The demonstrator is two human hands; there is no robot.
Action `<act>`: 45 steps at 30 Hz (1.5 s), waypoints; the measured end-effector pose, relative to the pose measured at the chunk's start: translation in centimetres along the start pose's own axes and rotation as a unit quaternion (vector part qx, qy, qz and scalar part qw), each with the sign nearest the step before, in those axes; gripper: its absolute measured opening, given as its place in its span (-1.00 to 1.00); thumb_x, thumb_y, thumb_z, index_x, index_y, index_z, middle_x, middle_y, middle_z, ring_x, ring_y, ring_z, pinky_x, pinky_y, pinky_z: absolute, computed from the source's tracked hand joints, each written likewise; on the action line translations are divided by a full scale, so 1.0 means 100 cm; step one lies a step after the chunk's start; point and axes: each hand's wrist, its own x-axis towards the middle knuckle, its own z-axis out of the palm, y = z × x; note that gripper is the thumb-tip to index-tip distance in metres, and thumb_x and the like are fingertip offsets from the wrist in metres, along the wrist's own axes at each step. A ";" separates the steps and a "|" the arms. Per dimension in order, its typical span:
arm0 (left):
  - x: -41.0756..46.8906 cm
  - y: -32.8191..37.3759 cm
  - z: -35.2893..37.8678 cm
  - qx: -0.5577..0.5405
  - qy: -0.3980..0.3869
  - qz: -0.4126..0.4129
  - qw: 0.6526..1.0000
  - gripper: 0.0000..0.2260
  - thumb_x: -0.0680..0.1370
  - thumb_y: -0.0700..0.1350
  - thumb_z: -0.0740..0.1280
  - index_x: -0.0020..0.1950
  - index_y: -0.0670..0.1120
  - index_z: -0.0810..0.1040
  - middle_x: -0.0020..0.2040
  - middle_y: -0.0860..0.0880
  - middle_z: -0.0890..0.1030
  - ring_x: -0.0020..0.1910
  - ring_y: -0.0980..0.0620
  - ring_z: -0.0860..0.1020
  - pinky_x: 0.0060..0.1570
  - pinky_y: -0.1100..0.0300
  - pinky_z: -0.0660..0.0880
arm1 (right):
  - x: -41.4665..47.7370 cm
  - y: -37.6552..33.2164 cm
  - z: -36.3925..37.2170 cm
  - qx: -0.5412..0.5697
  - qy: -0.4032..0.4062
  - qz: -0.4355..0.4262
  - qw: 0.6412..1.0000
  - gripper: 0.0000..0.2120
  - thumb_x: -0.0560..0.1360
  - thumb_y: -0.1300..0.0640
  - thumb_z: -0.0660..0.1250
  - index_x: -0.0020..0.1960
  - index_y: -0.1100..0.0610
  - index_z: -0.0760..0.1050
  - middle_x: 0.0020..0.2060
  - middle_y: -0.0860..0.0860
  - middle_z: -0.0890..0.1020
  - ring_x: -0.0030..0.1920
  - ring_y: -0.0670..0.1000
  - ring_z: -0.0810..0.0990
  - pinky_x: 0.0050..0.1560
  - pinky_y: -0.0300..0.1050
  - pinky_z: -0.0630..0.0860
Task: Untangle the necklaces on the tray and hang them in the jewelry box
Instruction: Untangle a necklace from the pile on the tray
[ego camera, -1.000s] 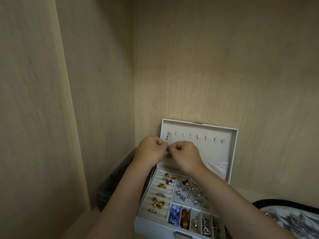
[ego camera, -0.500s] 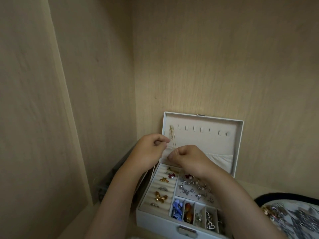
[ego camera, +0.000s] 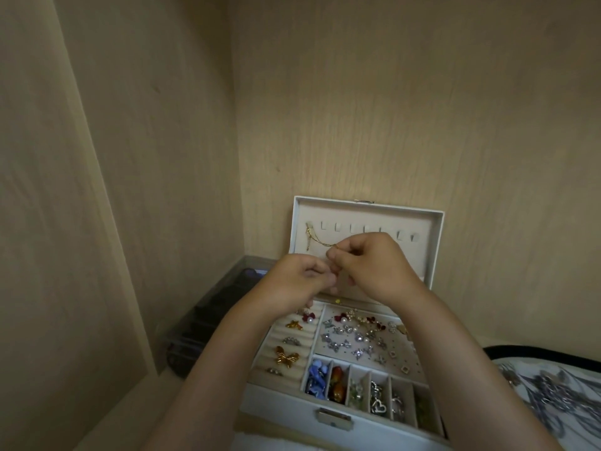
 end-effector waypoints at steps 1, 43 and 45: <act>0.000 -0.001 0.000 -0.004 0.000 0.000 1.000 -0.87 0.59 -0.16 0.35 0.09 -0.16 0.65 -0.07 -0.03 0.71 -0.45 0.31 0.51 -0.34 0.32 0.47 | 0.000 0.001 0.000 0.016 0.005 -0.001 1.000 -0.80 0.54 0.13 0.42 -0.24 0.14 0.68 -0.38 -0.05 0.69 -0.48 -0.25 0.51 -0.23 -0.21 0.44; 0.007 -0.051 -0.010 0.411 0.147 0.195 0.878 -0.53 0.58 0.00 0.30 0.48 0.03 0.34 0.32 0.07 0.37 0.00 0.07 0.53 -0.15 0.21 0.51 | 0.031 -0.001 0.012 -0.014 0.066 0.019 0.998 -0.94 0.49 0.12 0.47 -0.15 0.00 0.68 -0.29 -0.07 0.71 -0.51 0.00 0.62 -0.22 0.05 0.67; 0.008 -0.053 -0.006 0.407 0.148 0.197 0.880 -0.54 0.57 -0.01 0.33 0.46 0.02 0.35 0.31 0.06 0.34 0.02 0.07 0.51 -0.17 0.24 0.47 | 0.032 0.001 0.015 -0.059 0.058 0.004 0.997 -0.90 0.49 0.11 0.46 -0.19 -0.05 0.67 -0.28 -0.11 0.70 -0.51 -0.03 0.61 -0.21 0.06 0.67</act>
